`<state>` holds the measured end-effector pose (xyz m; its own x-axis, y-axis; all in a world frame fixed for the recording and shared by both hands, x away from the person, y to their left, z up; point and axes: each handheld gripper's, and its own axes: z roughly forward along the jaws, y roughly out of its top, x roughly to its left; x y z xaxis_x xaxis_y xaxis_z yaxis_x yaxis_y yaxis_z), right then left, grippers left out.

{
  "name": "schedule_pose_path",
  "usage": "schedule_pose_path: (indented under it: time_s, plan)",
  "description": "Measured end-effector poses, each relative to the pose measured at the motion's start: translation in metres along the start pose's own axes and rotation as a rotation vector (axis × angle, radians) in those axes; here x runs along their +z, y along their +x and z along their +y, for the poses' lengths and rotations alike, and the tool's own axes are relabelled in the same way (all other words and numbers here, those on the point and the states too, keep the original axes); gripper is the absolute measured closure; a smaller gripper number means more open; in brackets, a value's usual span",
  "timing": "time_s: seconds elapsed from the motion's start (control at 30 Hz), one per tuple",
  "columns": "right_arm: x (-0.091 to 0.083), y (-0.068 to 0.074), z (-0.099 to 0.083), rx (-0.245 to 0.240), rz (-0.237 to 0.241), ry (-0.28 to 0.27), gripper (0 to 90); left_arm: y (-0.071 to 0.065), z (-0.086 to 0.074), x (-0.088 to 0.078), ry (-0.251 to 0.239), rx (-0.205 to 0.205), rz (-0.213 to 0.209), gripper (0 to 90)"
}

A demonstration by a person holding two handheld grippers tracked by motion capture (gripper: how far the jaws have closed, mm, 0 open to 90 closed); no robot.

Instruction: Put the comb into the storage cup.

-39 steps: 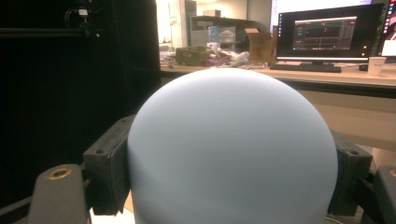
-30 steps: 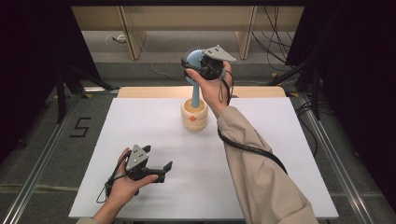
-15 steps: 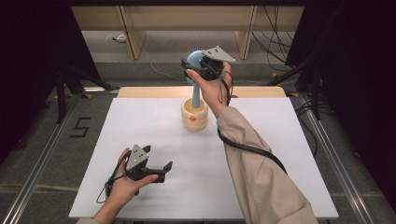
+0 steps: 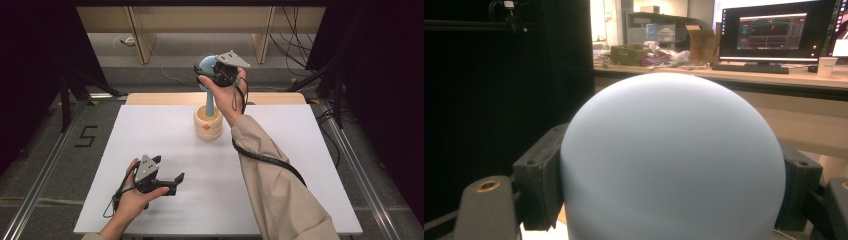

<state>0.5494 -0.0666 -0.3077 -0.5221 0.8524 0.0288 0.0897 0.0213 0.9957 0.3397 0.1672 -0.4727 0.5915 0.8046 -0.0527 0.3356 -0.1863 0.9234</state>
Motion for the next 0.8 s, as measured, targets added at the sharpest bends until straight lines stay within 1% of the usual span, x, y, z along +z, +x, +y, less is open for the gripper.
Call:
schedule_pose_path:
  time_s: [0.8]
  plan:
    - [0.0047, -0.0018, -0.0071, 0.005, -0.006, 0.001, 21.4, -0.0001, -0.0004, 0.0005, 0.001, -0.001, 0.001, 0.0]
